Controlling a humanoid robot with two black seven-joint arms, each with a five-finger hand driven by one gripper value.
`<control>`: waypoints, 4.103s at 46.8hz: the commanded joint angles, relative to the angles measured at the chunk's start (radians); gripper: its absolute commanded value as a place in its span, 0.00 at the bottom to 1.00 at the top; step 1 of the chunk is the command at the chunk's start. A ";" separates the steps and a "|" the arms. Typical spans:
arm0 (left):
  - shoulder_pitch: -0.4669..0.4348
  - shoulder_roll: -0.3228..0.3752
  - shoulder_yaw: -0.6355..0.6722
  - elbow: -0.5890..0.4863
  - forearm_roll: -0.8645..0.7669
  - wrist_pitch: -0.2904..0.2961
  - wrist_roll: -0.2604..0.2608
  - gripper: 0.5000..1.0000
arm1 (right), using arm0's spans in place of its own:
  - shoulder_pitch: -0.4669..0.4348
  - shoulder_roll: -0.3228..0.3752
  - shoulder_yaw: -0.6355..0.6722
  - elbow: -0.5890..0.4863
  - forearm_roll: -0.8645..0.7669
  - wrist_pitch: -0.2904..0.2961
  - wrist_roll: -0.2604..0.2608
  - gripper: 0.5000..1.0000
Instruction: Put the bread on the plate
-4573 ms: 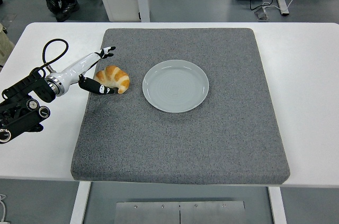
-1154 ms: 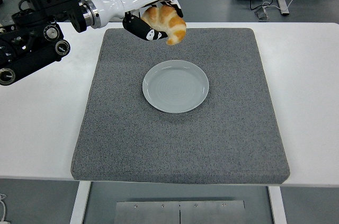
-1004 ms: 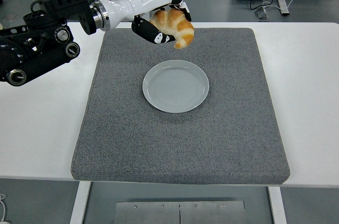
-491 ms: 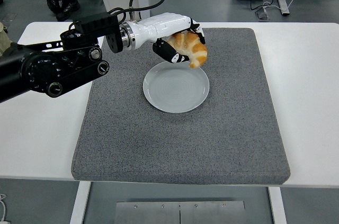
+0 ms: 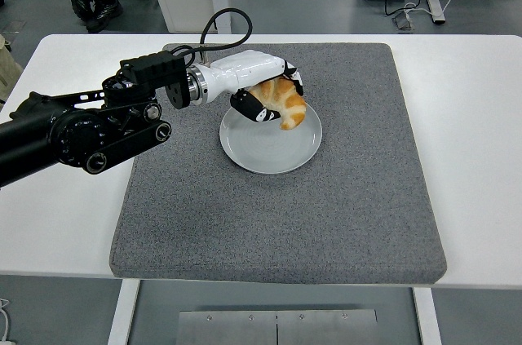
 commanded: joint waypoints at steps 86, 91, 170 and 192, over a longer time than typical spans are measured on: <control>0.001 0.063 0.083 -0.038 -0.079 0.080 -0.014 0.98 | 0.000 0.000 0.000 0.000 0.000 0.001 0.000 1.00; -0.006 0.087 0.059 -0.054 -0.095 0.083 -0.014 0.98 | 0.000 0.000 0.000 0.000 0.000 0.000 0.000 1.00; 0.198 0.095 -0.363 0.213 -1.194 0.013 -0.121 0.99 | 0.000 0.000 0.000 0.000 0.000 0.001 0.000 1.00; 0.212 -0.006 -0.405 0.480 -1.242 -0.185 -0.172 0.99 | 0.000 0.000 0.000 0.003 0.000 0.001 0.000 1.00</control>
